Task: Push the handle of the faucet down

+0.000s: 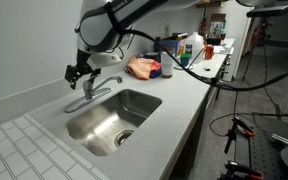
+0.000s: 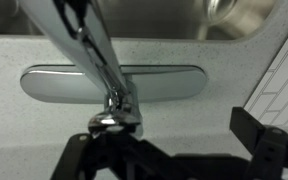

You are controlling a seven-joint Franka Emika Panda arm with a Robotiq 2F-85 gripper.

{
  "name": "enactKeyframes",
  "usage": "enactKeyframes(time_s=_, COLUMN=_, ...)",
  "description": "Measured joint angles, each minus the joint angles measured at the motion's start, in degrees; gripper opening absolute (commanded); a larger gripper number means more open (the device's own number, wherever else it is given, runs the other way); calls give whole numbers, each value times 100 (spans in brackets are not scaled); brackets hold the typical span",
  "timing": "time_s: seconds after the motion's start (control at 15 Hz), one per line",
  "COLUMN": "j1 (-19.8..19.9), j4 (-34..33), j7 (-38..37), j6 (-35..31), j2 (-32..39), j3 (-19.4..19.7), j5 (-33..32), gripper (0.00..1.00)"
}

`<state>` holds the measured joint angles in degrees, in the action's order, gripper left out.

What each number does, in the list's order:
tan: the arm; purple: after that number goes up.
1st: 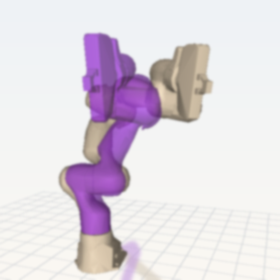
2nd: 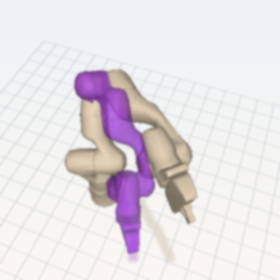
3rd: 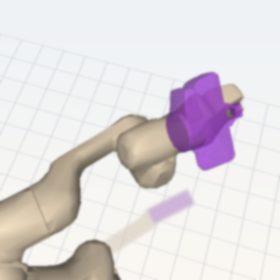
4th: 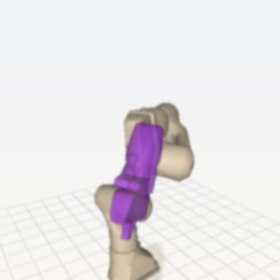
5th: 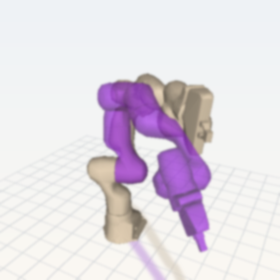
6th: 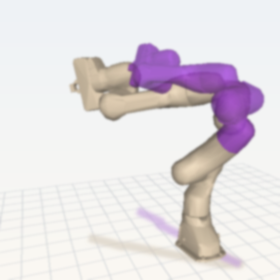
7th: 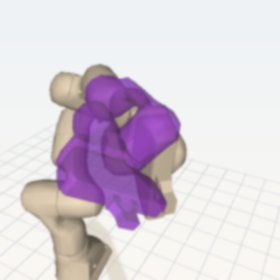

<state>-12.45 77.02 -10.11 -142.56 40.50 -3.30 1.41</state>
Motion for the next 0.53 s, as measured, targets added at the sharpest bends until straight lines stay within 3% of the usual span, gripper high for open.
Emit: enactKeyframes(time_s=0.53, j1=-39, j4=77, j7=-22, j6=0, j2=-39, j3=13, j5=-192, gripper=100)
